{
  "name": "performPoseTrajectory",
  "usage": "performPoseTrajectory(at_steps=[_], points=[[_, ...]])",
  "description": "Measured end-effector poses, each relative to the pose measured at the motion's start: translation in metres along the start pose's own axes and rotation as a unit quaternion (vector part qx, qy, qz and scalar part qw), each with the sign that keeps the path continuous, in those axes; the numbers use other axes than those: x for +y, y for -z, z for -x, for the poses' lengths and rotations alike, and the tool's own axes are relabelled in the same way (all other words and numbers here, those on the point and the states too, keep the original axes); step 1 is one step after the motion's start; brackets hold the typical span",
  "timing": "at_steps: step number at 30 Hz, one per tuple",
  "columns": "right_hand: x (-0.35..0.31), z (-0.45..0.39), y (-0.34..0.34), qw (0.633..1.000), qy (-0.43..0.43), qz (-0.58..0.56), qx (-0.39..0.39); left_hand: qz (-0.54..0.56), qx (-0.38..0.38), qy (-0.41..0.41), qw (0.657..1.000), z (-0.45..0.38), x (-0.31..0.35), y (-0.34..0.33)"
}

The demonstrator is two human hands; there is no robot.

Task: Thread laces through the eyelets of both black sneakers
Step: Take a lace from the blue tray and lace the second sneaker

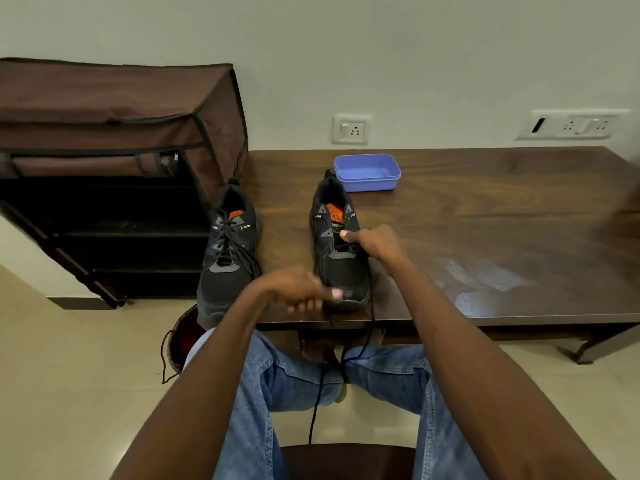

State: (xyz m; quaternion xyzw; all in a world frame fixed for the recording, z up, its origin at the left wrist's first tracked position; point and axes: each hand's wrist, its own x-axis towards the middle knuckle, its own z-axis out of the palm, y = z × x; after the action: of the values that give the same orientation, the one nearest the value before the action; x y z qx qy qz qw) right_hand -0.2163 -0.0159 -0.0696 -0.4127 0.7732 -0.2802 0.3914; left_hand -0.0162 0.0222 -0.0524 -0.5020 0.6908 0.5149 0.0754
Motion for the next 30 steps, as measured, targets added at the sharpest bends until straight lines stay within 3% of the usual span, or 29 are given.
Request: performPoseTrajectory(at_steps=[2, 4, 8, 10, 16, 21, 23, 28, 30], points=[[0.0, 0.001, -0.001, 1.0, -0.003, 0.008, 0.003, 0.128, 0.213, -0.049, 0.967, -0.008, 0.002, 0.007], [-0.001, 0.002, -0.003, 1.0, 0.0, 0.018, 0.009, 0.133, 0.283, -0.085, 0.946, -0.018, 0.006, 0.003], [-0.003, 0.005, -0.002, 1.0, 0.007, 0.022, 0.019, 0.05, 0.287, -0.096, 0.952, -0.029, 0.01, -0.004], [-0.004, 0.007, -0.002, 0.999, 0.008, 0.019, 0.026, 0.059, 0.262, -0.111, 0.957, -0.027, 0.009, 0.0], [-0.006, 0.013, -0.004, 0.999, 0.01, 0.007, 0.04, 0.084, 0.027, -0.066, 0.994, -0.012, -0.004, 0.006], [-0.008, 0.019, -0.008, 0.999, 0.01, 0.022, 0.048, 0.068, -0.035, -0.019, 0.997, -0.008, -0.007, 0.005], [-0.007, 0.02, -0.006, 0.998, 0.018, 0.03, 0.045, 0.07, -0.018, -0.016, 0.997, -0.007, -0.007, 0.006], [-0.008, 0.031, 0.008, 0.998, 0.02, 0.061, 0.0, 0.092, 0.171, -0.016, 0.981, -0.011, -0.012, 0.009], [-0.007, 0.038, 0.015, 0.995, -0.007, 0.098, -0.036, 0.139, 0.203, -0.039, 0.969, -0.01, -0.009, 0.009]])
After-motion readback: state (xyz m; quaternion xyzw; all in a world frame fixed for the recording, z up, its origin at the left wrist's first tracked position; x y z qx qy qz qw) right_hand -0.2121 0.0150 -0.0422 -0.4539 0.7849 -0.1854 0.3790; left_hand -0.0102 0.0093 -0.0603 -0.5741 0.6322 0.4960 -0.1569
